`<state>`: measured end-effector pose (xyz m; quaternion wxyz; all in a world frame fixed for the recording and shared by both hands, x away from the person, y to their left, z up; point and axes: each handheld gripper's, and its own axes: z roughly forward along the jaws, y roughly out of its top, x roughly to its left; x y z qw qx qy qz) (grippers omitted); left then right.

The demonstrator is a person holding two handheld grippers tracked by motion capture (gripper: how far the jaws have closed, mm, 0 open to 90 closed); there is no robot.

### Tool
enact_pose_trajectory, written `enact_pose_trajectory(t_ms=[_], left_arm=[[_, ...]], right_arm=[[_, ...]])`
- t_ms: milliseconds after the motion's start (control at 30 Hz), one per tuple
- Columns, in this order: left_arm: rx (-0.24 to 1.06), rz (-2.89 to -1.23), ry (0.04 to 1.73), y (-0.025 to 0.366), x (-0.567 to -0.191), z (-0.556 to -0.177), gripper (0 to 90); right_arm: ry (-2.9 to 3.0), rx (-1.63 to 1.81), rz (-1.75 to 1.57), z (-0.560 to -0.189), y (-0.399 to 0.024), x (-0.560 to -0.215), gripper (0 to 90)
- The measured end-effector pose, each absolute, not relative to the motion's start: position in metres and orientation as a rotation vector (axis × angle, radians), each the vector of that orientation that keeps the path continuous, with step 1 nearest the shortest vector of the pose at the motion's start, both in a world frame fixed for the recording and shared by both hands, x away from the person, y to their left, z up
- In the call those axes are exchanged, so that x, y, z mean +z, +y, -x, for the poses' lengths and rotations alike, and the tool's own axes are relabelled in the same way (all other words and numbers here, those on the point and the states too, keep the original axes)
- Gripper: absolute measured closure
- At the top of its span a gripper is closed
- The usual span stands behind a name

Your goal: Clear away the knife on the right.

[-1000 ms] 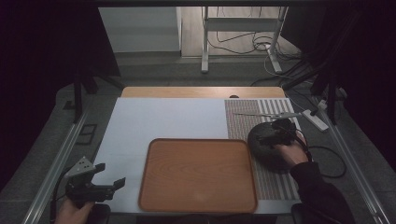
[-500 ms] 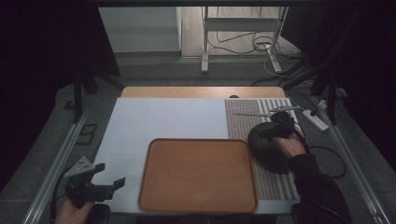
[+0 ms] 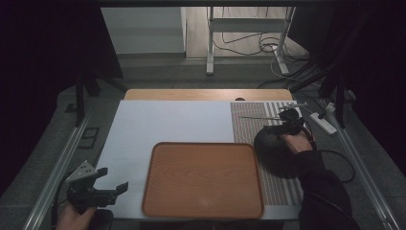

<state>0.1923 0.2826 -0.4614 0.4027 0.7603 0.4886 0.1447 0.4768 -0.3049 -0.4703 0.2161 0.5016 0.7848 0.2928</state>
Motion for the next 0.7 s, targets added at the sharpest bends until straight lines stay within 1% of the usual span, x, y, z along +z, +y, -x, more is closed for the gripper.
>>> enact_pose_trajectory(t_ms=[700], left_arm=[[0.367, -1.923, 1.233, 0.282, -0.461, -0.192, 3.4]], right_arm=[[2.126, 0.687, -1.422, -0.514, -0.307, -0.481, 0.0]])
